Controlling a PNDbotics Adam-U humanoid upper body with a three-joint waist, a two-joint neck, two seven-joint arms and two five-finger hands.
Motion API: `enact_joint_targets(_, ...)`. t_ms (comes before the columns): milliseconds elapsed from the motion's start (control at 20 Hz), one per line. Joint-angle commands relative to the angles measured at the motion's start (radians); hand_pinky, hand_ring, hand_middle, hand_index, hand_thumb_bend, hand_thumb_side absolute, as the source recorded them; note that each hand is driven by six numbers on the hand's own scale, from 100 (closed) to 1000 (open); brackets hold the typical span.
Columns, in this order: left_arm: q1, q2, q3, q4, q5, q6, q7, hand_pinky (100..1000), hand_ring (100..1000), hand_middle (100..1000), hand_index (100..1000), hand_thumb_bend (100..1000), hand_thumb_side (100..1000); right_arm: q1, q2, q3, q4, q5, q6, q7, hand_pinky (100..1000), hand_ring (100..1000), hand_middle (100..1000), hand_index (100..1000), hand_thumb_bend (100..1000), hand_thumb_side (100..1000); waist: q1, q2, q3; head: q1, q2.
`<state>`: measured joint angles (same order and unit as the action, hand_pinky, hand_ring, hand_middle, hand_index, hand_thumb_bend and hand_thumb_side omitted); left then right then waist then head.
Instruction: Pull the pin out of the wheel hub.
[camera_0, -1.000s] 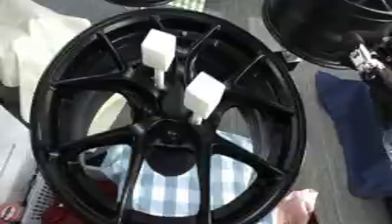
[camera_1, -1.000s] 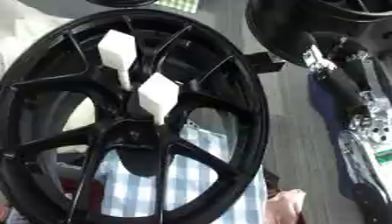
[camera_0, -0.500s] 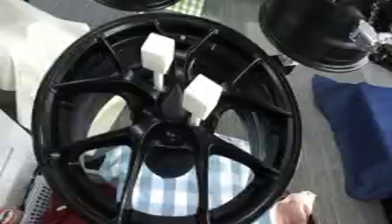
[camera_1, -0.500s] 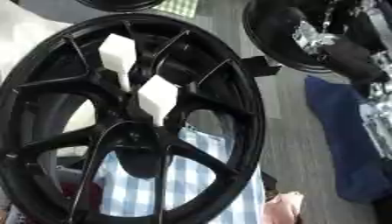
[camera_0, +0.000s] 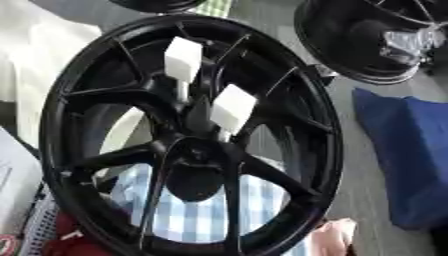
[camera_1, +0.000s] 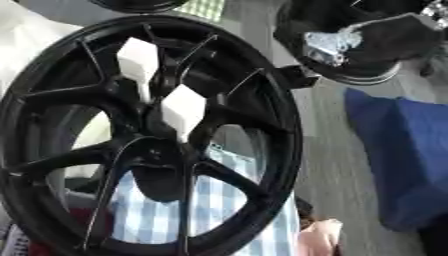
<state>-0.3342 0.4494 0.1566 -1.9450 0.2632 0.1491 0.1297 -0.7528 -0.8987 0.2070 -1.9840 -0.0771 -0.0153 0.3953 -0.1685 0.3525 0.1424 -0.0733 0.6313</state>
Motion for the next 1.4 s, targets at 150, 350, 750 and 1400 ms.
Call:
enact_joint_targets(150, -0.013, 0.035, -0.002, -0.011, 0.002, 0.000, -0.006, 774, 755, 716, 763, 159, 861, -0.062, -0.075, 0.027, -0.016, 0.037, -0.103, 0.215, 870, 784, 754, 785, 524, 212, 0.000, -0.024, 0.005, -0.013, -0.001)
enact_joint_targets(350, -0.016, 0.038, -0.005, -0.010, 0.004, 0.001, -0.010, 774, 755, 716, 763, 160, 861, -0.125, -0.071, 0.070, -0.016, 0.047, -0.107, 0.299, 869, 784, 753, 785, 500, 232, -0.007, -0.025, 0.012, -0.025, 0.003)
enact_joint_targets(750, -0.022, 0.038, -0.010, -0.009, 0.005, 0.003, -0.016, 774, 755, 717, 763, 160, 863, -0.216, -0.022, 0.149, 0.004, 0.060, -0.073, 0.346, 865, 780, 749, 780, 497, 221, -0.015, -0.023, 0.027, -0.044, 0.012)
enact_joint_targets(1400, -0.034, 0.032, -0.009, -0.012, 0.004, 0.006, -0.013, 774, 755, 716, 762, 162, 867, -0.291, 0.061, 0.237, 0.103, 0.103, -0.098, 0.394, 861, 777, 748, 778, 495, 197, -0.038, 0.000, 0.067, -0.067, 0.015)
